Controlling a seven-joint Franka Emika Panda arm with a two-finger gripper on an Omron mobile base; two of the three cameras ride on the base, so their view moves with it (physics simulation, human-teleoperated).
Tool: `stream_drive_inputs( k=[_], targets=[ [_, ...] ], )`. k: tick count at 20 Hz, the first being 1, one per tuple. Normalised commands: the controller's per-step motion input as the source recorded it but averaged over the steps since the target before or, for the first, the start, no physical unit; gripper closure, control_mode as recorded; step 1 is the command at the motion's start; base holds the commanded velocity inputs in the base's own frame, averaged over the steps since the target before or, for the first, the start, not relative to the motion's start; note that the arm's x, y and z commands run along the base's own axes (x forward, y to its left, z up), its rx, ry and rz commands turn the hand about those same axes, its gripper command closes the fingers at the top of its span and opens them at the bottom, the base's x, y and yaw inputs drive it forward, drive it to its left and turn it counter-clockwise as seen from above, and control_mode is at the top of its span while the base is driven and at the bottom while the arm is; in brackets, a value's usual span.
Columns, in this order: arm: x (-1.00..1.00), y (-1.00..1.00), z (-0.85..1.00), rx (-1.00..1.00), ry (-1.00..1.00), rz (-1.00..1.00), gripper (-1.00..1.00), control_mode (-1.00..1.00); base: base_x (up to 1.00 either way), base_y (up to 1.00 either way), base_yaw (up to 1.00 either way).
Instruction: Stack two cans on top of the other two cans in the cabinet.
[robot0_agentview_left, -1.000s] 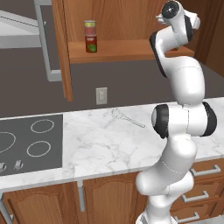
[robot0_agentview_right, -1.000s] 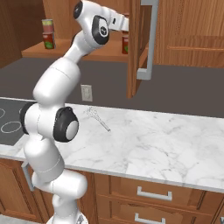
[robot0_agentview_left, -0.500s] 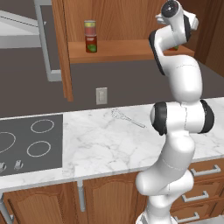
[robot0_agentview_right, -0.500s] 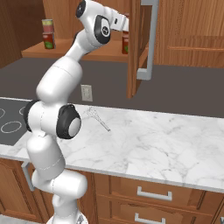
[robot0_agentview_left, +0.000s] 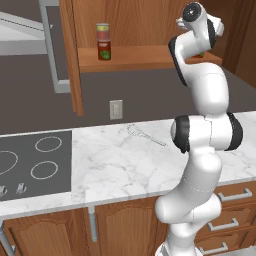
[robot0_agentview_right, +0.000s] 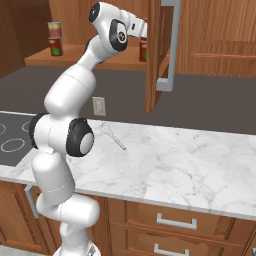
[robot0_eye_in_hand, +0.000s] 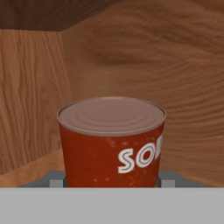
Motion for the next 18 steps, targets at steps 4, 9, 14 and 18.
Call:
stream_drive_inputs(
  k=[4, 9, 14, 18],
  targets=[
    [0.12, 0.00, -0.11, 0.00, 0.00, 0.00, 1.00, -1.00, 0.00, 0.00, 0.00],
    [0.07, 0.00, -0.10, 0.00, 0.00, 0.00, 1.00, -1.00, 0.00, 0.00, 0.00],
    [0.02, 0.00, -0.14, 0.00, 0.00, 0.00, 1.00, -1.00, 0.00, 0.00, 0.00],
    [0.00, 0.01, -0.17, 0.00, 0.00, 0.00, 1.00, -1.00, 0.00, 0.00, 0.00]
  ],
)
